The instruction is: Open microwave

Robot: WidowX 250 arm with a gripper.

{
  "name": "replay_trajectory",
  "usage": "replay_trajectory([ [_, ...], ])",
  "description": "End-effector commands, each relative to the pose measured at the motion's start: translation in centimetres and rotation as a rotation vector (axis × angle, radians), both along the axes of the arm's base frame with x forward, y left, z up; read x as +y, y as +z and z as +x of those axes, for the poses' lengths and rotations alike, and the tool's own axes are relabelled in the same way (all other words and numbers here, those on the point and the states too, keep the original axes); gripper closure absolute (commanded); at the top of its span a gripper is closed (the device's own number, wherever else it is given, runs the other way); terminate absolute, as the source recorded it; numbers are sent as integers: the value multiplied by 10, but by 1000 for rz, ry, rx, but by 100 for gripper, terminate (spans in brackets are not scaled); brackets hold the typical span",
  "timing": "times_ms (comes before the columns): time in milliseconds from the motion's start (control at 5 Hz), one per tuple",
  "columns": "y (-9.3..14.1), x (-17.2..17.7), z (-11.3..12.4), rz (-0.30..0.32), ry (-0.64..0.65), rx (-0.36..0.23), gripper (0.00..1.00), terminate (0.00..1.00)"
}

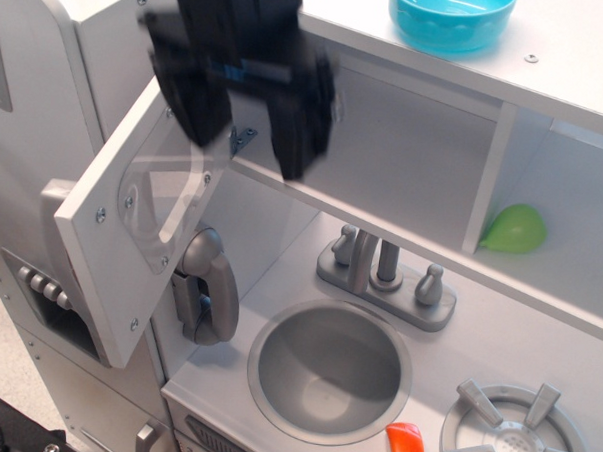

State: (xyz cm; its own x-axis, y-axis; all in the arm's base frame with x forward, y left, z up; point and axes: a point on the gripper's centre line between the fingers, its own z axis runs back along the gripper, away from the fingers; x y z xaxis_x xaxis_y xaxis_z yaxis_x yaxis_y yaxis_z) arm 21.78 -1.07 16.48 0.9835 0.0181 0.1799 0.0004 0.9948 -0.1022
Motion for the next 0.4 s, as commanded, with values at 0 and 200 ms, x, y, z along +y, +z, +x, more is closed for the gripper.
replay_trajectory([
  [0,46,-10,18,-18,1,-18,0,0],
  [200,46,-10,18,-18,1,-18,0,100],
])
